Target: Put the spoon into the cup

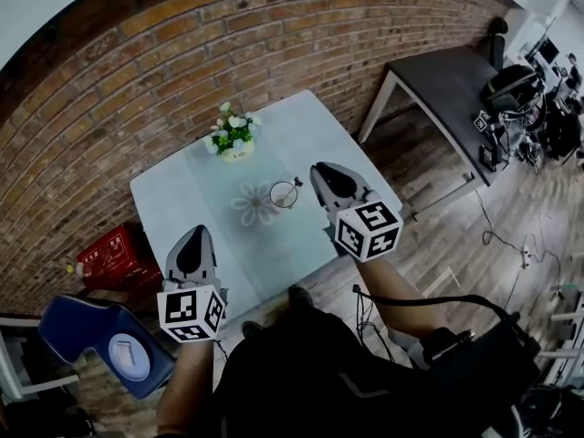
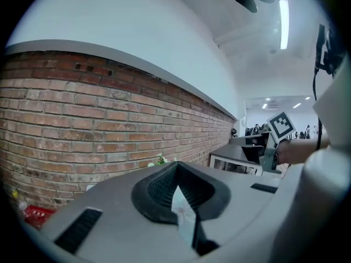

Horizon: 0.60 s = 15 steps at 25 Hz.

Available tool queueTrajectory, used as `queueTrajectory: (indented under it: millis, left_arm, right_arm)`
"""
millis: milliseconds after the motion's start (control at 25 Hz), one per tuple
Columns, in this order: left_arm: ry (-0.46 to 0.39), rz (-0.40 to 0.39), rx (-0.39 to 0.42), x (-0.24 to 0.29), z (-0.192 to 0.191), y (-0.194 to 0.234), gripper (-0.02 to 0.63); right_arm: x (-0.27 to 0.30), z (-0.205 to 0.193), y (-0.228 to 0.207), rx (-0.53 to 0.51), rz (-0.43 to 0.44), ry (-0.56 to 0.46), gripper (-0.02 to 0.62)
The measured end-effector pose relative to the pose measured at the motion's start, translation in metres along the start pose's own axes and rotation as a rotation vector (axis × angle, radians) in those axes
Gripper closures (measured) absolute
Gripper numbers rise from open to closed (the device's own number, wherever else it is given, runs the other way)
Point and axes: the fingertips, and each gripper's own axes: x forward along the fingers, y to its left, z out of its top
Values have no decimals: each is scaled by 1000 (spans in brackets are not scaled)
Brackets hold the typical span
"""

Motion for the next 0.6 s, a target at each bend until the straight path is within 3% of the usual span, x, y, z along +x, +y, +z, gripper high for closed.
queueTrajectory:
  millis: [600]
  left_arm:
    - [-92,-67,41,-18,42,2,597]
  right_arm:
    - [-54,38,39,-47,-97,-56,574]
